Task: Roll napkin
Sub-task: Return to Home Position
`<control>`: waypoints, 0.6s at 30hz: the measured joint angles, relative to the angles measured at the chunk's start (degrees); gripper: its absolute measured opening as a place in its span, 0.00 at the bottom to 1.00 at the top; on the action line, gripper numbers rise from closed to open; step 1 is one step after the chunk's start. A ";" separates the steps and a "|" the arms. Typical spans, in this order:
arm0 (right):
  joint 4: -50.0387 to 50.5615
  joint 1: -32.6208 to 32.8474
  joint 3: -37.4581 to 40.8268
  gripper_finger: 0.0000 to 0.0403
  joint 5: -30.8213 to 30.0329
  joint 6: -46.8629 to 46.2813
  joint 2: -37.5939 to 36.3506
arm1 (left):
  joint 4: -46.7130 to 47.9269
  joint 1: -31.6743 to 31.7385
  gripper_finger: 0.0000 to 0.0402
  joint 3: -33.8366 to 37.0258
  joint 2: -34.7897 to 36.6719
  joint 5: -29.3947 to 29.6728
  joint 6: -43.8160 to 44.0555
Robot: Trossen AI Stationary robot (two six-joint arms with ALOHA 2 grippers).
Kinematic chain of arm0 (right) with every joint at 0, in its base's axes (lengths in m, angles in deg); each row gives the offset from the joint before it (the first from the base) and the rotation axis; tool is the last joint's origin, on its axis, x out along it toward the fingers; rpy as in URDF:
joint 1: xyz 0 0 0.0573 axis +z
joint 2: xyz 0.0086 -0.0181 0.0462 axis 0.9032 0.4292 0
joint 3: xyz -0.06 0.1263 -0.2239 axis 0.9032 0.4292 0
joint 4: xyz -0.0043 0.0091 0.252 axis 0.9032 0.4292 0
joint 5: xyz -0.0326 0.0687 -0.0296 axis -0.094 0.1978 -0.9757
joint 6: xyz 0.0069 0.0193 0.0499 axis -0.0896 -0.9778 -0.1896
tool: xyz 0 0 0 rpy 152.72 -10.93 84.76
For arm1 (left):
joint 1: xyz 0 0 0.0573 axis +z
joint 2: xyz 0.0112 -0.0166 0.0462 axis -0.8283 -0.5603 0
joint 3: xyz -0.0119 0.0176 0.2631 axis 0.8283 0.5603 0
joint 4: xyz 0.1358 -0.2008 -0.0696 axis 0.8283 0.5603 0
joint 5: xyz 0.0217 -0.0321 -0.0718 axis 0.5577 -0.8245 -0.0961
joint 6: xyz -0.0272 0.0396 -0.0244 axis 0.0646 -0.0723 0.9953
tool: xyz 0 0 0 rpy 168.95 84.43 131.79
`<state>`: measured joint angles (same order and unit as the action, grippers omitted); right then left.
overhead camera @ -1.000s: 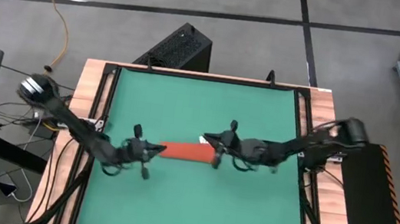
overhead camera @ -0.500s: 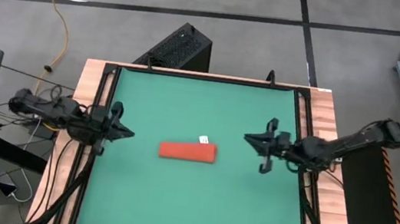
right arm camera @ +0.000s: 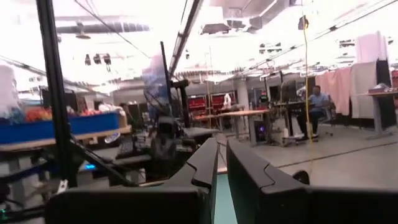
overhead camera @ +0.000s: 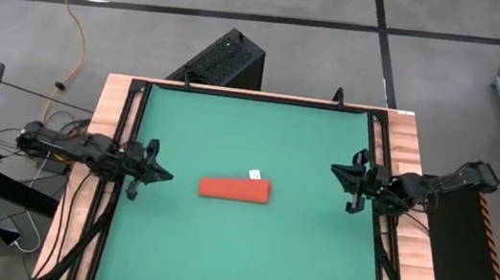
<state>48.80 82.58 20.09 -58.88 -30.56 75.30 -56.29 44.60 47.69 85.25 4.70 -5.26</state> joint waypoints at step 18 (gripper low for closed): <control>18.71 0.53 -0.04 0.14 0.22 -8.31 -4.83 | -13.02 -1.69 0.00 7.36 -1.81 2.02 -1.74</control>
<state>67.51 83.11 20.04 -58.66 -38.87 70.48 -69.31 42.91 55.05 83.43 6.72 -7.00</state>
